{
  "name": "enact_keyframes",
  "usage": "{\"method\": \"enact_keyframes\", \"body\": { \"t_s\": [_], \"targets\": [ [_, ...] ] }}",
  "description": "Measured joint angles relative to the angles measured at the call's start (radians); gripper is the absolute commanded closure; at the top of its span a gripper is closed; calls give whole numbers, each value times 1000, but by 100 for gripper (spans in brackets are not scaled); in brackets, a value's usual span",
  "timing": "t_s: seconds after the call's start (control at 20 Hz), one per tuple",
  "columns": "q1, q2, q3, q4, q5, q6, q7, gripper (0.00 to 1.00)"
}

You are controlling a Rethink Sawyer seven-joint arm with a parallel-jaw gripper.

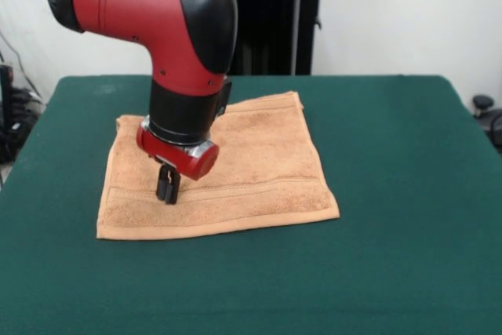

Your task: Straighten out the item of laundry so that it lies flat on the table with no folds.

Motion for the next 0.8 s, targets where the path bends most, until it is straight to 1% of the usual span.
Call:
{"method": "enact_keyframes", "body": {
  "t_s": [0.25, 0.8],
  "targets": [
    [11, 5, -11, -8, 0, 1, 0, 100],
    [66, 29, -64, -41, 12, 8, 0, 100]
  ]
}}
